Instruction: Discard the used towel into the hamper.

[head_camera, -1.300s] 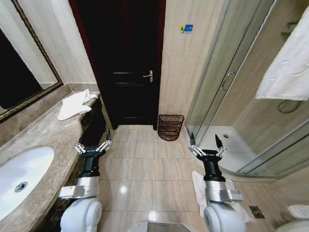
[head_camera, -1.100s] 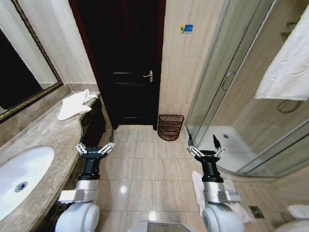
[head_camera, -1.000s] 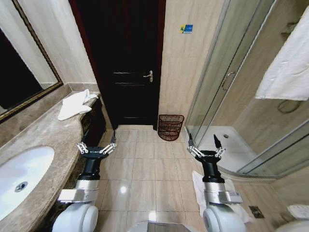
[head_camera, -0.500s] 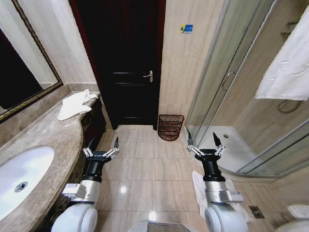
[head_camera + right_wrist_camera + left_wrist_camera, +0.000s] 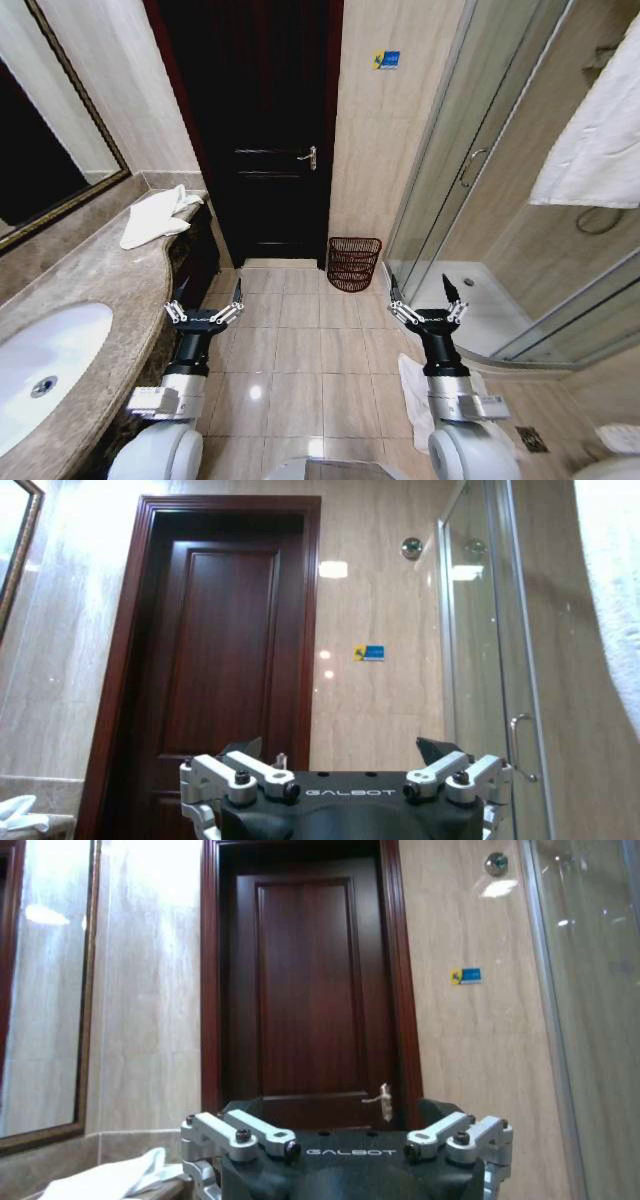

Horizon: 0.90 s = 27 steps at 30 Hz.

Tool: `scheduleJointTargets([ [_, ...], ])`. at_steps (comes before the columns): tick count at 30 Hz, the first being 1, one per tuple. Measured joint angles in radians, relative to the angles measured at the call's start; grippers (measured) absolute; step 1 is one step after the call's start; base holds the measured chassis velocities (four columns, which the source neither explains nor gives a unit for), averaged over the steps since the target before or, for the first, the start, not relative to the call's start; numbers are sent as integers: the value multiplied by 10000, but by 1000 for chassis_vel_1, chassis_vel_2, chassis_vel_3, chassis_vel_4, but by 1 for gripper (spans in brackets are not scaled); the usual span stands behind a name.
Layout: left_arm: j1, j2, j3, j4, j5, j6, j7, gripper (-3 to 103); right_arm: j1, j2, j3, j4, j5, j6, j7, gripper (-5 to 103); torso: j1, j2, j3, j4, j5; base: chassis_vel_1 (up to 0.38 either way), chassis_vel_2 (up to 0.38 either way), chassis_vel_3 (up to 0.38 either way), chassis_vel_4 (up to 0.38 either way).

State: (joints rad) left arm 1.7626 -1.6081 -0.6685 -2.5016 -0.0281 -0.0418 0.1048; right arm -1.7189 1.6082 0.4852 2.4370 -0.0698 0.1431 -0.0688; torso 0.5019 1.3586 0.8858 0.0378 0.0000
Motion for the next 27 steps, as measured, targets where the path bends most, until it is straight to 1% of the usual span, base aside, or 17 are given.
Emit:
scheduleJointTargets([
  [2,-28,0,65,0,-89,-18,-29,100,-10,-1,-6,25,5,-38,-31,100,0,0,0,0,0,-86,79,79,-58],
  [5,-54,0,63,2,-237,-108,-226,100,-10,-1,30,48,61,-89,-90,100,0,0,0,-1,0,-122,136,130,-135],
  [9,-70,0,-43,5,-238,-128,-406,100,53,-1,52,33,108,-121,-119,100,2,0,1,0,1,-170,168,164,-188],
  [11,-78,0,-13,8,-186,-142,-606,100,108,-1,35,12,117,-122,-162,100,4,-1,2,-1,-1,-201,220,219,-221],
  [15,-97,-1,21,9,-35,-144,-659,100,130,-1,27,17,117,-122,-164,100,6,-2,2,2,4,-232,235,245,-219],
  [17,-148,2,24,51,102,-170,-624,100,134,-1,25,28,135,-121,-150,100,7,-2,3,-1,-3,-240,196,263,-219],
  [18,-219,0,40,151,124,-253,-612,100,123,-1,56,28,216,-52,-208,100,7,-2,3,2,4,-193,204,217,-227],
  [20,-266,0,60,226,123,-297,-616,100,103,-1,67,24,245,-15,-256,100,7,-2,2,-2,2,-193,204,200,-216],
  [22,-359,0,103,463,81,-372,-657,100,69,-1,66,-17,313,83,-283,100,13,-4,4,0,-1,-172,145,153,-132],
  [25,-396,0,125,608,26,-459,-667,100,86,-1,67,-76,458,277,-222,100,9,-3,3,0,3,-120,128,68,-67],
  [27,-434,2,133,700,-94,-488,-667,100,93,-1,94,-104,506,423,-181,100,8,-4,3,-3,-1,-80,52,17,-47],
])
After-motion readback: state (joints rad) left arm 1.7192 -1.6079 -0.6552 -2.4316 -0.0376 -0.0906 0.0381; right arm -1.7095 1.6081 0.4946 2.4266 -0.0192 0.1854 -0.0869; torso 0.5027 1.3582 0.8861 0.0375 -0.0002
